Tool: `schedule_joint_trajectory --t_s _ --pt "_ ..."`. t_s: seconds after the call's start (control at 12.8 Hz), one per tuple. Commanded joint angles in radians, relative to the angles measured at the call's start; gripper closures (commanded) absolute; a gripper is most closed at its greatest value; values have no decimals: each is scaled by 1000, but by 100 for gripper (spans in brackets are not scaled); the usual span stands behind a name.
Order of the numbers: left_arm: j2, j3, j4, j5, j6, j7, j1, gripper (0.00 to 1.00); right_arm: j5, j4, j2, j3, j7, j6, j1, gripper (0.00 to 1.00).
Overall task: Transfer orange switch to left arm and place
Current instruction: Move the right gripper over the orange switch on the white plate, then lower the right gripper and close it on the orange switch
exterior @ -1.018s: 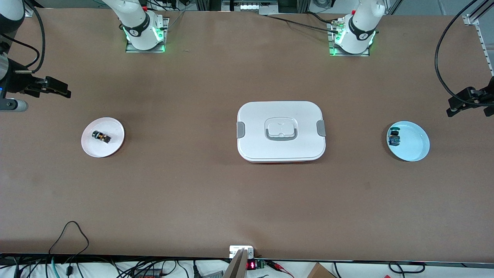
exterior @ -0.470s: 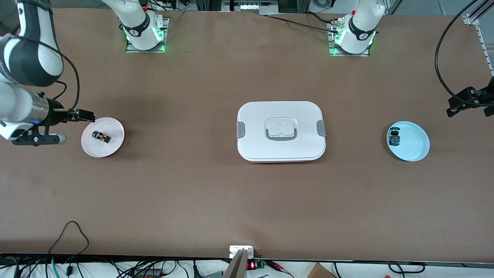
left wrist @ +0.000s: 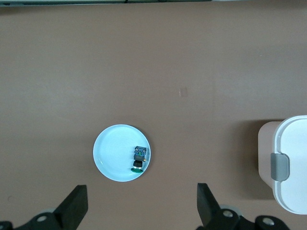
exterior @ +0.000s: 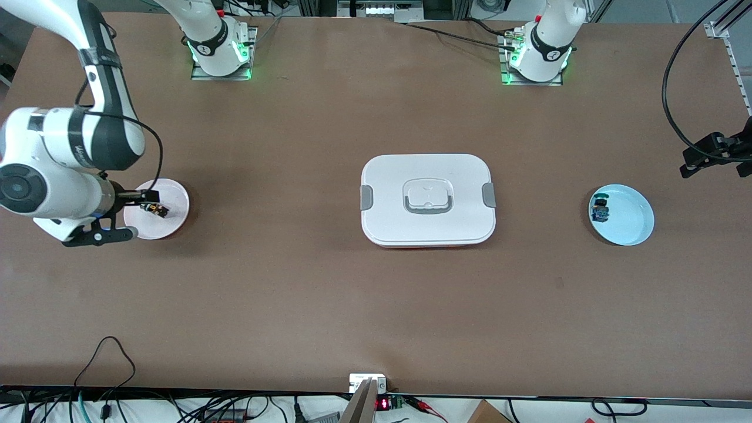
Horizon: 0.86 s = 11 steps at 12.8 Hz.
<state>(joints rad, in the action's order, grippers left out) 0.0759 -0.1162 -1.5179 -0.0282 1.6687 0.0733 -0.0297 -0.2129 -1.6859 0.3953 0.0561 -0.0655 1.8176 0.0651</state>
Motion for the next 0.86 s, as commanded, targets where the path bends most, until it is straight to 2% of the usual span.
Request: schedule_joint_trajectory --t_s 0.0,0.23,0.63,0.78 --pt "12 1 25 -7 -20 20 5 0 -26 -114 -13 8 -14 157 -13 0" --pt "12 1 24 -7 -20 20 5 0 -26 -269 -30 10 -13 351 -57 0" --pt "12 1 24 -7 -20 20 5 0 -14 -360 -47 28 22 368 -70 0" --pt "13 1 24 -7 -20 20 4 0 -10 -406 -58 39 120 420 -76 0"
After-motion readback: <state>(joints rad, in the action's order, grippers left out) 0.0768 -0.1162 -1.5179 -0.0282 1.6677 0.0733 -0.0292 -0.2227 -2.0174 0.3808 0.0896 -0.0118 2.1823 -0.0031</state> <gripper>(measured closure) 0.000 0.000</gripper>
